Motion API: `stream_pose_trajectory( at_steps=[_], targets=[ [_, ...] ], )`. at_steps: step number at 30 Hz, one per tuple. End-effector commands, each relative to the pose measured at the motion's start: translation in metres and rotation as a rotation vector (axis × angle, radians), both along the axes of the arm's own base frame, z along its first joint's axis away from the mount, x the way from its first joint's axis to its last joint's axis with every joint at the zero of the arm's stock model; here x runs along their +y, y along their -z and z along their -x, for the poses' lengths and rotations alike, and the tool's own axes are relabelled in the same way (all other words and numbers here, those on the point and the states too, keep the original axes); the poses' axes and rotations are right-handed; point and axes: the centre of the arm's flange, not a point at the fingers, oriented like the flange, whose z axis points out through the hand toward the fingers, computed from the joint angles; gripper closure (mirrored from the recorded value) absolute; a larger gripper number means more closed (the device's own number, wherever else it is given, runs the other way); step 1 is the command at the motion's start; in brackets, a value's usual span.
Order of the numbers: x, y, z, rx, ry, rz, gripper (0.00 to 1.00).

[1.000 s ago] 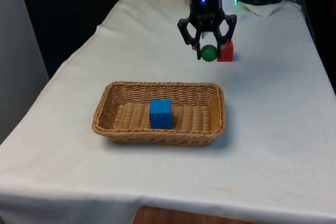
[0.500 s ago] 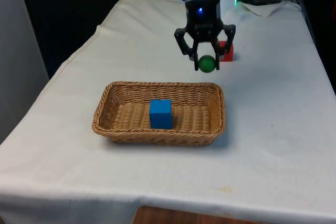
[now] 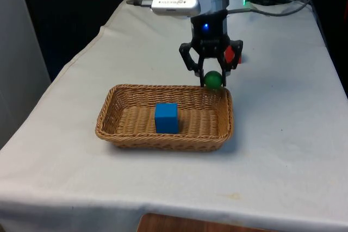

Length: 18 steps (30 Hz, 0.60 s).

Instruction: Place all non-red objects into the basket.

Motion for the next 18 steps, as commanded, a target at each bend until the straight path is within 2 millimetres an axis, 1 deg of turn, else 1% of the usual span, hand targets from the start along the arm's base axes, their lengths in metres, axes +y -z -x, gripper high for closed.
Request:
stream_pose_trajectory(
  at_steps=[1,6,7,9,18],
  targets=[
    [0.001,0.004,-0.003,-0.01,0.005,-0.004,1.0],
    [-0.001,0.014,-0.007,-0.022,0.008,0.004,1.0],
    [0.0,0.012,-0.005,-0.016,0.003,0.01,1.0],
    [-0.005,0.018,-0.01,-0.028,0.012,0.008,1.0],
    [-0.015,0.029,-0.022,-0.035,0.023,0.022,1.0]
  ],
)
